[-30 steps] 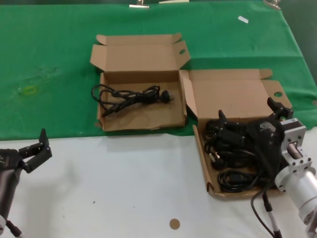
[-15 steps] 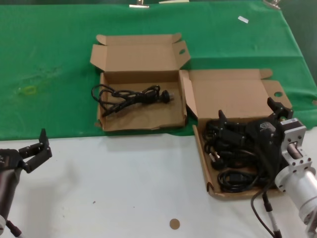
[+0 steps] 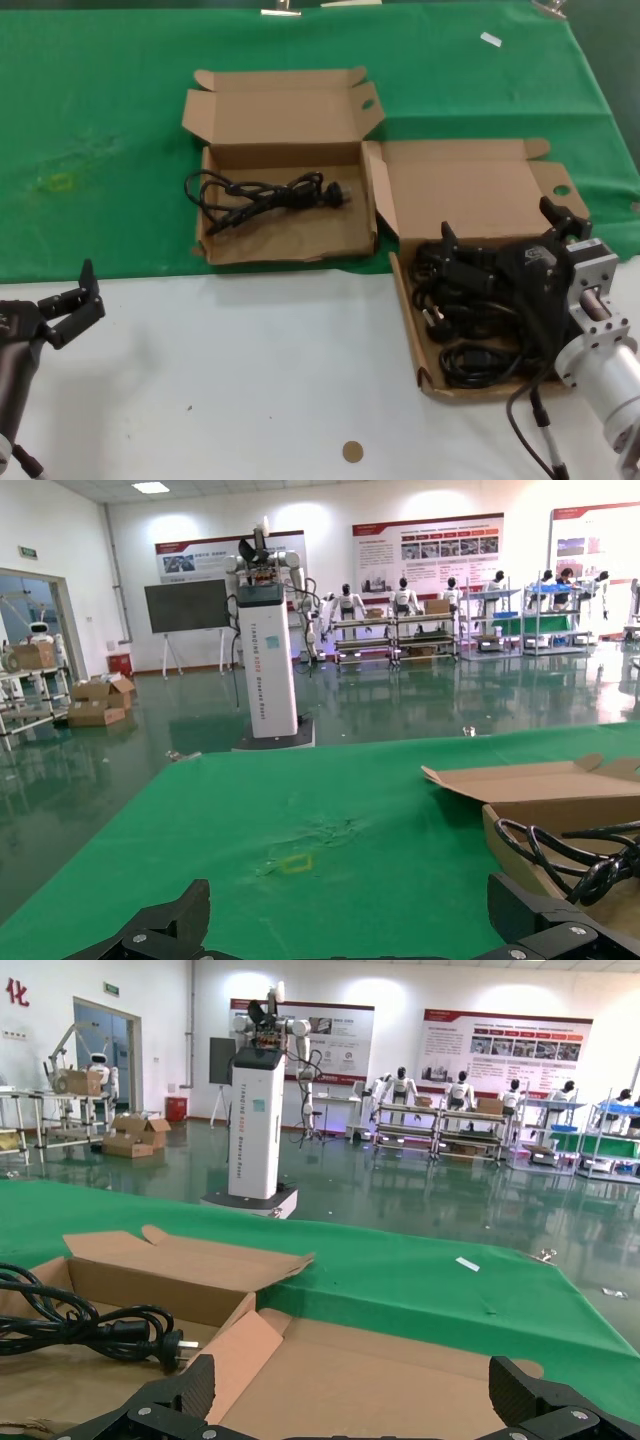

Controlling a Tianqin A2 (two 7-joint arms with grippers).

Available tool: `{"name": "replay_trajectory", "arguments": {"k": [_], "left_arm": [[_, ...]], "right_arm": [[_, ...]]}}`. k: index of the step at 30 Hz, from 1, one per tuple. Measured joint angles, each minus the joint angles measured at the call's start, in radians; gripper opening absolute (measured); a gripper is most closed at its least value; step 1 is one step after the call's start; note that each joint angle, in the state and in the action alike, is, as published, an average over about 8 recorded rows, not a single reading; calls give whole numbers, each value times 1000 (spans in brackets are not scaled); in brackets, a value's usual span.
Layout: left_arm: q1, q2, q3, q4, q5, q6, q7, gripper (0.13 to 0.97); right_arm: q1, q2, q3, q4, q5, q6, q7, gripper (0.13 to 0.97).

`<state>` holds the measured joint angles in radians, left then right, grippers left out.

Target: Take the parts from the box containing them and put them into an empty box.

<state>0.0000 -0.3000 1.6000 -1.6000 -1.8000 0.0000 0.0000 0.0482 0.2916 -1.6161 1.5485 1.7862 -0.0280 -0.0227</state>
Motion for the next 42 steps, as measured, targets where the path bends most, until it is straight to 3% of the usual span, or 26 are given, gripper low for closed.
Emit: {"name": "replay_trajectory", "arguments": {"k": [42], "left_arm": [[0, 0, 0, 0, 0, 0, 0, 966]], "right_arm": [[0, 0, 0, 0, 0, 0, 0, 966]]}}
